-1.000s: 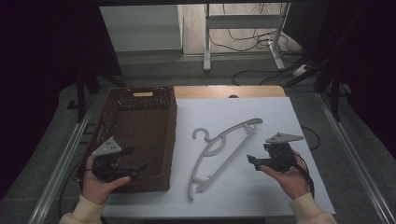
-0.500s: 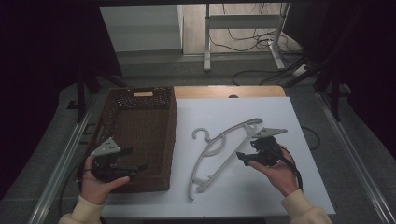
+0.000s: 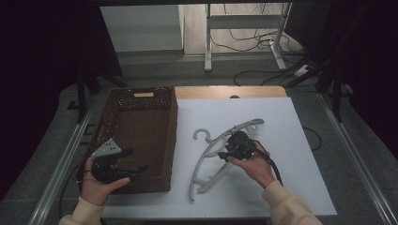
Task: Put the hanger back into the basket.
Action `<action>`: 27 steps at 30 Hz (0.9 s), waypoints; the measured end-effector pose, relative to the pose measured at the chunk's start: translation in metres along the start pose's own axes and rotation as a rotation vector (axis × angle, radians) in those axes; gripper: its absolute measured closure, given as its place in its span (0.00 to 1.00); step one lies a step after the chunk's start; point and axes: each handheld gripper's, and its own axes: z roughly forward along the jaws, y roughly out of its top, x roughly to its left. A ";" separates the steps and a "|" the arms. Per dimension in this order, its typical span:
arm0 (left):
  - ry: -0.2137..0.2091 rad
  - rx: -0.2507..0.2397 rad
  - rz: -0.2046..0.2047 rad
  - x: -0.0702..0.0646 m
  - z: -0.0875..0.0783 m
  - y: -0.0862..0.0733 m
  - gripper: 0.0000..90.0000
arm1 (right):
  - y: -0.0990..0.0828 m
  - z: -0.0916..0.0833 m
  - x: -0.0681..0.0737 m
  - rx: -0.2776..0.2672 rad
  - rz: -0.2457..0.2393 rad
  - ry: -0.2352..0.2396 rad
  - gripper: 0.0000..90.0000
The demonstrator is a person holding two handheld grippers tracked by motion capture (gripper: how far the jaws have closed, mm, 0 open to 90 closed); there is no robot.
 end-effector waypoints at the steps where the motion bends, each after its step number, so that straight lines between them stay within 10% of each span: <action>1: 0.000 0.001 0.001 0.000 0.000 0.000 0.18 | 0.000 0.000 0.000 0.000 0.000 0.000 0.60; 27: -0.002 0.011 0.008 -0.001 0.001 0.000 0.18 | 0.003 0.034 -0.012 0.214 -0.024 -0.041 1.00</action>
